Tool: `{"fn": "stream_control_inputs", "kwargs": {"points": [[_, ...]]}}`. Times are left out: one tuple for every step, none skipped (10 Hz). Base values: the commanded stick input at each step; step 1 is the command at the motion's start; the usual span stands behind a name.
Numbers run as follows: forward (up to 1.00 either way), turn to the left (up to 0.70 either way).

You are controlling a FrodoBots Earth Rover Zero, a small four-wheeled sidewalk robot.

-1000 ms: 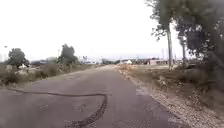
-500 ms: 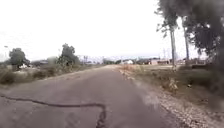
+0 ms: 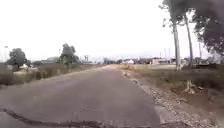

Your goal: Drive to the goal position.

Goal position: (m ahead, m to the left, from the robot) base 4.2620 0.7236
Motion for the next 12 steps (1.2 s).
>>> {"fn": "stream_control_inputs", "kwargs": {"points": [[1.00, 0.00], [1.00, 0.00], [1.00, 0.00], [1.00, 0.00], [1.00, 0.00], [1.00, 0.00], [1.00, 0.00], [1.00, 0.00], [1.00, 0.00], [1.00, 0.00], [1.00, 0.00], [1.00, 0.00]]}}
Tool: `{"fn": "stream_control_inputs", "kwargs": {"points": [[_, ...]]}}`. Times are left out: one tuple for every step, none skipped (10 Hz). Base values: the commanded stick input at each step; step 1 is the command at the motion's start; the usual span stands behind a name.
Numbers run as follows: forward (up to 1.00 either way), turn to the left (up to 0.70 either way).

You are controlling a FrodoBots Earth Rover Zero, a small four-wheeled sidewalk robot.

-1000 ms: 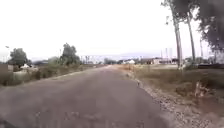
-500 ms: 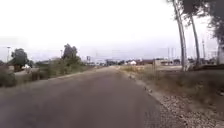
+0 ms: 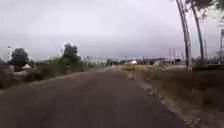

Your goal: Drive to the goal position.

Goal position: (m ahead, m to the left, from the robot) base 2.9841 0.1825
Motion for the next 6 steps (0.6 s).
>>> {"fn": "stream_control_inputs", "kwargs": {"points": [[1.00, 0.00], [1.00, 0.00], [1.00, 0.00], [1.00, 0.00], [1.00, 0.00], [1.00, 0.00]]}}
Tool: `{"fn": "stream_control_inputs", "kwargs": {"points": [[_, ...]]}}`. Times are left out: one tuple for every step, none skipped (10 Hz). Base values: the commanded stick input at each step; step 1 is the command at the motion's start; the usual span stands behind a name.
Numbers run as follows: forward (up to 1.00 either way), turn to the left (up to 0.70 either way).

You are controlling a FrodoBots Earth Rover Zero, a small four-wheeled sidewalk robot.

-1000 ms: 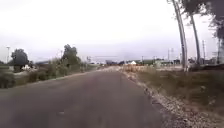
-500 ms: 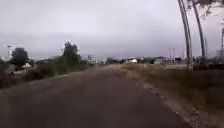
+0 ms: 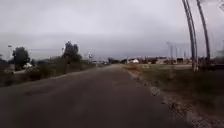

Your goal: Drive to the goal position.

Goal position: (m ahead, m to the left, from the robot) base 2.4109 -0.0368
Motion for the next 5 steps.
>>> {"fn": "stream_control_inputs", "kwargs": {"points": [[1.00, 0.00], [1.00, 0.00], [1.00, 0.00], [1.00, 0.00], [1.00, 0.00]]}}
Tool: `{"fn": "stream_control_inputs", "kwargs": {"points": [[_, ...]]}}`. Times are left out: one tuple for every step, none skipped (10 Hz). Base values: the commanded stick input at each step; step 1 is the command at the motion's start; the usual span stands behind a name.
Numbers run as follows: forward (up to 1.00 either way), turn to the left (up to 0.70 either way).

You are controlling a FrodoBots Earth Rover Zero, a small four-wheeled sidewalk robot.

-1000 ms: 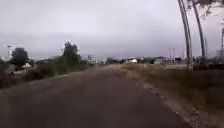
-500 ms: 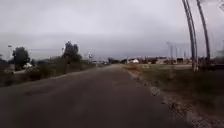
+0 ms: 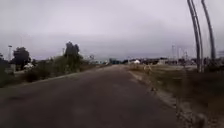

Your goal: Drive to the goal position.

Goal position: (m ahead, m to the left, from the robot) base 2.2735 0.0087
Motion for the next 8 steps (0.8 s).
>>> {"fn": "stream_control_inputs", "kwargs": {"points": [[1.00, 0.00], [1.00, 0.00], [1.00, 0.00], [1.00, 0.00], [1.00, 0.00], [1.00, 0.00], [1.00, 0.00], [1.00, 0.00]]}}
